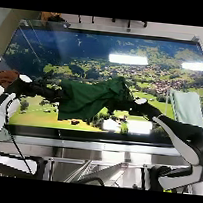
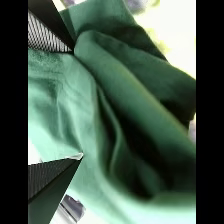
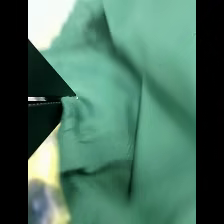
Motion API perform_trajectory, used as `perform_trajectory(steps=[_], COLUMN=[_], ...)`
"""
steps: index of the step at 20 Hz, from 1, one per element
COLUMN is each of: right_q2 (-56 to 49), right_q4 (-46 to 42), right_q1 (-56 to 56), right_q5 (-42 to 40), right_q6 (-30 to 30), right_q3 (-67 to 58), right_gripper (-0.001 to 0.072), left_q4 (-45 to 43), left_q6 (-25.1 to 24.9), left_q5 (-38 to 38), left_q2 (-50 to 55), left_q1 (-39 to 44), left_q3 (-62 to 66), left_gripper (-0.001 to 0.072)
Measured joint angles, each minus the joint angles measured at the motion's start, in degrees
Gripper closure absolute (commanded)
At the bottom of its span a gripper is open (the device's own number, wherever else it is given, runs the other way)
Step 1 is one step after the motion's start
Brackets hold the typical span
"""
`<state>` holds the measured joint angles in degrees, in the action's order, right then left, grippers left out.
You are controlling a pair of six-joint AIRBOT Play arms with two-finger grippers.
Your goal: Fold the shirts.
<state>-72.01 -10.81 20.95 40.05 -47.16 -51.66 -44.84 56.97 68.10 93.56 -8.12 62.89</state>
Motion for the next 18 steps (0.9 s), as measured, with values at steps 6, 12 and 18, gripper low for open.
perform_trajectory(steps=[6, 12, 18], right_q2=[13.5, 17.4, 16.5], right_q4=[-29.3, -39.3, -41.1], right_q1=[-9.8, -16.0, -16.1], right_q5=[8.5, 14.2, 15.6], right_q6=[-20.8, -26.7, -27.6], right_q3=[-0.1, -0.1, 0.0], right_gripper=[0.0691, 0.0691, 0.0691], left_q4=[-0.1, 2.3, 7.2], left_q6=[0.1, 1.5, 1.2], left_q5=[-0.8, -0.1, -9.5], left_q2=[-4.2, -7.2, -7.4], left_q1=[0.1, 3.5, 12.5], left_q3=[0.0, -3.2, -8.1], left_gripper=[-0.0004, -0.0004, -0.0004])
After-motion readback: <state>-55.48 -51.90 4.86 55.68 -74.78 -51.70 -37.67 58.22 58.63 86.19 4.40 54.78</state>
